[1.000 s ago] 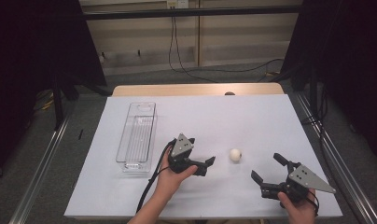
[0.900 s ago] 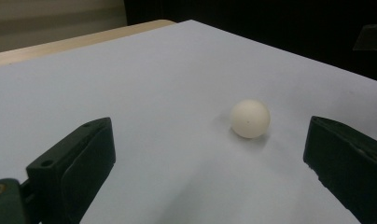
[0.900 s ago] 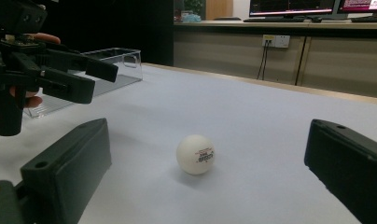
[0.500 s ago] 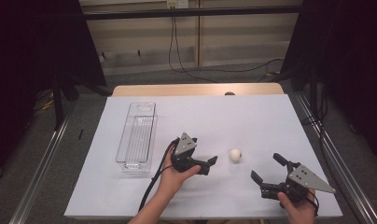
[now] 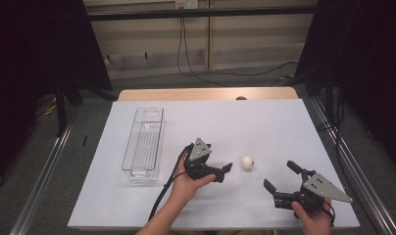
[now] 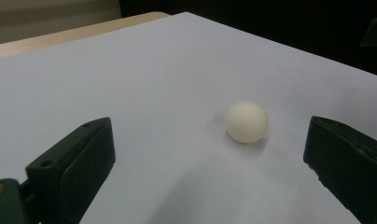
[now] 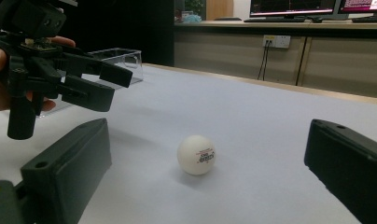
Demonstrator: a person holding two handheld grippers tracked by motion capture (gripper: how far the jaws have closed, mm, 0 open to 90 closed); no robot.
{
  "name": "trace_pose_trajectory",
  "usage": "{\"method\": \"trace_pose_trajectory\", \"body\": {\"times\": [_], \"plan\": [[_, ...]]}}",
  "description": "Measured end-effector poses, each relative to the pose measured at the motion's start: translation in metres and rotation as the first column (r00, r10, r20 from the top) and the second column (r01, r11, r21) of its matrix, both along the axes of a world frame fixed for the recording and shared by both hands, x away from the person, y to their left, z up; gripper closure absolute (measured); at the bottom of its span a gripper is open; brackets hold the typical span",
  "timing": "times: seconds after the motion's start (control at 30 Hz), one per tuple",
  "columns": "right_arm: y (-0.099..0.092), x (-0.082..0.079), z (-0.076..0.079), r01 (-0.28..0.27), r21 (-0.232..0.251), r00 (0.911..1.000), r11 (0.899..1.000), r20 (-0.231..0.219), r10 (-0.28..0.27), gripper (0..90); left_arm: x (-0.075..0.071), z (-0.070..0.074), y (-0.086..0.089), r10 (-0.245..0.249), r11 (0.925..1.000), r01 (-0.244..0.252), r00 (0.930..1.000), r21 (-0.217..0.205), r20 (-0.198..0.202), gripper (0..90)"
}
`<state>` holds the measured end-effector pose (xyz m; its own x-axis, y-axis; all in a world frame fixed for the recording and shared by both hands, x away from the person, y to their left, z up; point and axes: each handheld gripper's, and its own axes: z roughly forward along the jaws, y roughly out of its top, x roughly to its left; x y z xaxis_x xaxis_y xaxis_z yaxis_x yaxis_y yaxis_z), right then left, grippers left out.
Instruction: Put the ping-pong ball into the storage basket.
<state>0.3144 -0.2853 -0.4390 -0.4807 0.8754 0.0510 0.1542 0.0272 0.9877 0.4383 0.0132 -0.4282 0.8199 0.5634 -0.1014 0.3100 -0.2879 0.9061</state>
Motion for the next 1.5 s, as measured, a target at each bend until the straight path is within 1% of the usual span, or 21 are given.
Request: {"method": "trace_pose_trajectory", "body": {"times": [0.03, 0.07, 0.1, 0.23, 0.27, 0.33, 0.4, 0.5, 0.57, 0.67, 0.7, 0.77, 0.83, 0.9, 0.93, 1.03, 1.17, 1.3, 1.37, 1.4, 1.5], "plan": [[-0.001, 0.0, 0.0, -0.001, -0.003, 1.0, 1.0, 0.0, 0.001, 0.2, 0.0, 0.0, -0.001, -0.002, 1.0, 0.002, 1.0, 0.0, -0.001, 2.1], [-0.001, 0.0, 0.0, 0.0, -0.001, 1.0, 1.0, 0.0, 0.0, 0.2, 0.0, 0.0, 0.0, -0.007, 0.9999, 0.006, 1.0, 0.014, 0.006, 2.1], [0.0, 0.0, 0.0, 0.001, 0.003, 1.0, 1.0, 0.002, -0.001, 0.2, 0.0, 0.0, -0.002, -0.002, 1.0, 0.002, 1.0, 0.004, -0.003, 2.1], [-0.001, 0.0, 0.0, 0.004, 0.001, 1.0, 1.0, -0.003, -0.004, 0.2, 0.001, -0.001, -0.004, -0.009, 1.0, 0.009, 0.9999, -0.004, -0.007, 2.1], [-0.001, 0.0, 0.0, -0.001, 0.0, 1.0, 1.0, -0.008, 0.001, 0.2, 0.001, 0.0, -0.004, -0.008, 0.9999, 0.008, 1.0, 0.01, -0.005, 2.1], [-0.001, 0.0, 0.0, -0.001, -0.002, 1.0, 1.0, -0.004, 0.001, 0.2, 0.001, -0.001, -0.006, -0.009, 1.0, 0.009, 0.9999, 0.004, -0.007, 2.1], [0.0, 0.0, 0.0, 0.001, 0.002, 1.0, 1.0, 0.001, -0.001, 0.2, 0.002, -0.001, -0.007, -0.013, 0.9998, 0.014, 0.9999, 0.013, -0.006, 2.1], [-0.001, 0.0, 0.0, 0.002, 0.003, 1.0, 1.0, -0.001, -0.002, 0.2, 0.002, -0.002, -0.009, -0.013, 0.9999, 0.013, 0.9999, 0.011, -0.011, 2.1], [0.0, 0.0, 0.0, 0.004, 0.002, 1.0, 1.0, -0.004, -0.004, 0.2, 0.003, -0.003, -0.009, -0.011, 0.9998, 0.012, 0.9999, 0.019, -0.009, 2.1], [-0.001, 0.0, 0.0, -0.001, -0.002, 1.0, 1.0, -0.004, 0.001, 0.3, 0.003, -0.004, -0.01, -0.017, 0.9998, 0.017, 0.9997, 0.009, -0.015, 2.1], [-0.001, 0.001, 0.0, -0.001, -0.002, 1.0, 1.0, -0.006, 0.001, 0.2, 0.003, -0.004, -0.01, -0.022, 0.9995, 0.022, 0.9996, 0.021, -0.018, 2.1], [0.0, 0.001, 0.0, 0.002, 0.0, 1.0, 1.0, -0.007, -0.002, 0.3, 0.003, -0.005, -0.011, -0.022, 0.9994, 0.023, 0.9996, 0.027, -0.016, 2.3], [0.0, 0.001, 0.0, 0.003, 0.001, 1.0, 1.0, -0.003, -0.003, 0.3, 0.003, -0.005, -0.011, -0.03, 0.9992, 0.031, 0.9993, 0.026, -0.02, 2.4], [-0.001, 0.001, 0.0, 0.004, 0.002, 1.0, 1.0, -0.002, -0.004, 0.3, 0.003, -0.005, -0.013, -0.026, 0.9992, 0.027, 0.9994, 0.028, -0.024, 2.6], [-0.001, 0.001, 0.0, 0.009, 0.004, 1.0, 1.0, -0.001, -0.009, 0.3, 0.003, -0.006, -0.014, -0.021, 0.9996, 0.021, 0.9994, 0.017, -0.026, 2.6], [-0.001, 0.001, 0.0, 0.009, 0.003, 1.0, 1.0, -0.002, -0.009, 0.3, 0.003, -0.006, -0.014, -0.03, 0.999, 0.031, 0.9993, 0.034, -0.025, 2.7], [-0.001, 0.001, 0.0, 0.001, -0.002, 1.0, 1.0, -0.003, -0.001, 0.3, 0.004, -0.007, -0.016, -0.029, 0.9992, 0.03, 0.9993, 0.027, -0.022, 2.8], [-0.001, 0.001, 0.0, -0.001, -0.004, 1.0, 1.0, -0.004, 0.001, 0.3, 0.005, -0.009, -0.017, -0.026, 0.9986, 0.027, 0.9993, 0.045, -0.028, 2.8], [-0.001, 0.001, 0.0, 0.008, 0.001, 1.0, 1.0, 0.0, -0.008, 0.3, 0.005, -0.011, -0.019, -0.031, 0.9987, 0.032, 0.999, 0.04, -0.032, 2.8], [-0.001, 0.001, 0.0, 0.009, 0.003, 1.0, 1.0, -0.001, -0.009, 0.4, 0.005, -0.011, -0.02, -0.032, 0.9983, 0.033, 0.999, 0.047, -0.03, 2.7], [-0.001, 0.001, 0.0, 0.005, 0.005, 1.0, 1.0, -0.006, -0.005, 0.5, 0.004, -0.012, -0.022, -0.036, 0.9984, 0.037, 0.9986, 0.043, -0.039, 2.7]]}}
